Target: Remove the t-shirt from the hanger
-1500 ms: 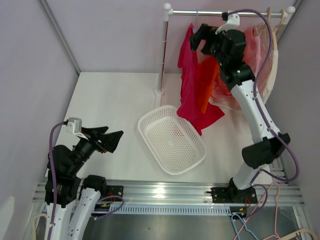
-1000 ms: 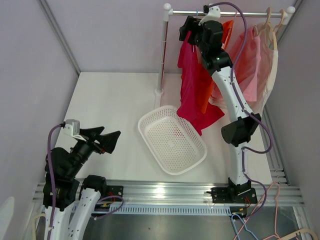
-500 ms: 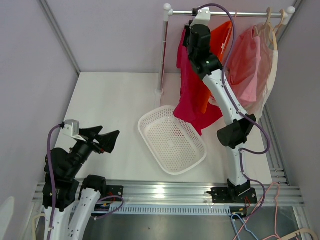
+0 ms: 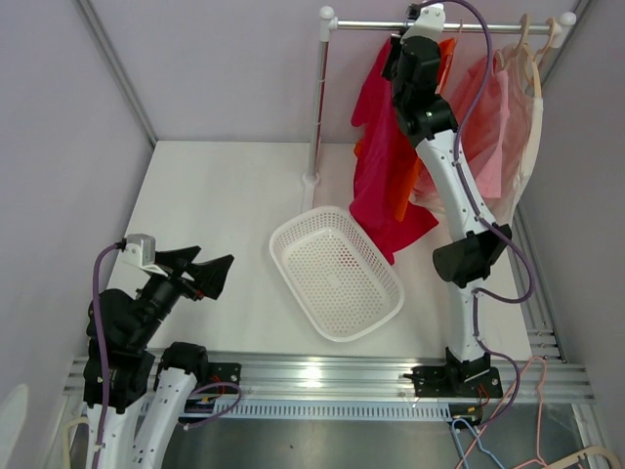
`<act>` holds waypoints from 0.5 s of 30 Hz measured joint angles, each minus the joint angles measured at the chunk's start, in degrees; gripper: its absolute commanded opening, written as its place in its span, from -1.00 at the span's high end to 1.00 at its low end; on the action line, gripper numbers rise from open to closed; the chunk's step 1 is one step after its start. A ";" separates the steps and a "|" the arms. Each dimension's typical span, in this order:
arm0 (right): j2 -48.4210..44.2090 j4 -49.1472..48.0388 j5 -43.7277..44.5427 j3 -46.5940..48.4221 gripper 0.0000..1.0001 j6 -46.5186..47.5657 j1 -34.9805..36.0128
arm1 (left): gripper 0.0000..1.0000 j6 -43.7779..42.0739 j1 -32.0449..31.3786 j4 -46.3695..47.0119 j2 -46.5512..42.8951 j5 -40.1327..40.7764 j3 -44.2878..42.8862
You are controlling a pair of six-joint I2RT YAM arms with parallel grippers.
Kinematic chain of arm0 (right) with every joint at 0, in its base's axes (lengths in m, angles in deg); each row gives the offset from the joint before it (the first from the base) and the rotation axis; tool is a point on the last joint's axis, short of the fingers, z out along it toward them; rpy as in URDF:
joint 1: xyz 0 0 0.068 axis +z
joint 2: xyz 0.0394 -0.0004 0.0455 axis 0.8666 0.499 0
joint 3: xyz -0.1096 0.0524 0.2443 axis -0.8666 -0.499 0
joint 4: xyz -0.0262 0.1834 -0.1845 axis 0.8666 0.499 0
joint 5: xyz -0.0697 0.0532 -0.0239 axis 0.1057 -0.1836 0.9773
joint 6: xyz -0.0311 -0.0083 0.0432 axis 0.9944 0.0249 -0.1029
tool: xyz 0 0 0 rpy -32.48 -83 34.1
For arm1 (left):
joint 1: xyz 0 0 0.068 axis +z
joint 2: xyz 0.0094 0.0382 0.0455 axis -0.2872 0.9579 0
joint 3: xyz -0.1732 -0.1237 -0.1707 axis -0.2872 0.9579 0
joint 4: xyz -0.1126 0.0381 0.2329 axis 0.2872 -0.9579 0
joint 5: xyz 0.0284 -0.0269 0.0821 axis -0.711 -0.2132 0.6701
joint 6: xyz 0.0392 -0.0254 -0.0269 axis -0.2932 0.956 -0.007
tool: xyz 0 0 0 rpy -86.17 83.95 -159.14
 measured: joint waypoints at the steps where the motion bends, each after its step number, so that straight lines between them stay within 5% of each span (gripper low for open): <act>1: -0.28 0.26 -0.02 0.00 1.00 0.00 -0.17 | -0.99 0.02 0.00 -0.02 0.07 0.26 0.00; 6: -4.35 5.62 5.38 -1.36 1.00 -3.08 2.16 | -0.99 0.02 0.00 -1.60 2.25 2.08 -1.05; 12: -22.53 7.78 11.43 -20.52 1.00 -9.35 7.30 | -0.99 -0.48 0.00 -2.84 7.02 0.94 -6.71; 15: -28.26 7.43 11.65 -22.56 1.00 -9.40 9.18 | -0.99 -1.29 0.00 -2.51 9.01 -0.52 -11.58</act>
